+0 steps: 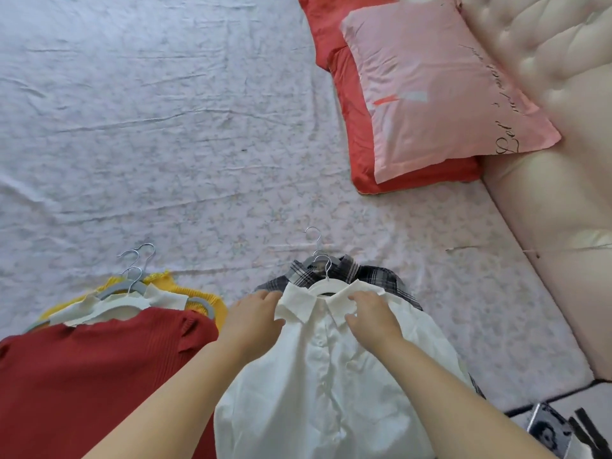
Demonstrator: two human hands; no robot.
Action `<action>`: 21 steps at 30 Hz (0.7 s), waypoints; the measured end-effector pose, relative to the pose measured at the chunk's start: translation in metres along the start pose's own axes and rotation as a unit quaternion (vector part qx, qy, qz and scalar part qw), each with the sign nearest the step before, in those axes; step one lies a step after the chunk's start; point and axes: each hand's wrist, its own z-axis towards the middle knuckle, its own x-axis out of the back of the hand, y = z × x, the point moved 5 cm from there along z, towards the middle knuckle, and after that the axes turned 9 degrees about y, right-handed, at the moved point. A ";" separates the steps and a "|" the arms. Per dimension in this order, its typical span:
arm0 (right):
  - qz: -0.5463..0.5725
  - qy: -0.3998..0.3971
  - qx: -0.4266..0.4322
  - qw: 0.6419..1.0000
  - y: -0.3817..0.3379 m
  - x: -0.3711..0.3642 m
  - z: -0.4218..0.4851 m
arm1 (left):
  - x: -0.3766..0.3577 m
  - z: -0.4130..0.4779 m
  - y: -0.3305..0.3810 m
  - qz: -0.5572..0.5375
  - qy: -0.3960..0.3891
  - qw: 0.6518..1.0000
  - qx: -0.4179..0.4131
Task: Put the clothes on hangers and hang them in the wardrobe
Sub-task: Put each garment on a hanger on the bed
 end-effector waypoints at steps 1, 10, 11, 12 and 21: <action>-0.004 -0.002 0.012 1.000 0.001 -0.008 0.018 | -0.010 0.010 -0.002 -0.006 0.003 1.000 0.012; -0.097 0.000 0.070 0.993 0.017 -0.079 0.132 | -0.090 0.070 -0.023 -0.037 0.037 0.996 0.079; -0.104 -0.003 0.071 0.992 0.021 -0.086 0.136 | -0.097 0.072 -0.025 -0.043 0.037 0.995 0.086; -0.110 -0.003 0.073 0.991 0.024 -0.092 0.139 | -0.104 0.074 -0.027 -0.047 0.036 0.994 0.089; -0.066 0.001 0.084 0.994 0.041 -0.112 0.141 | -0.135 0.080 -0.035 -0.051 0.030 0.991 0.119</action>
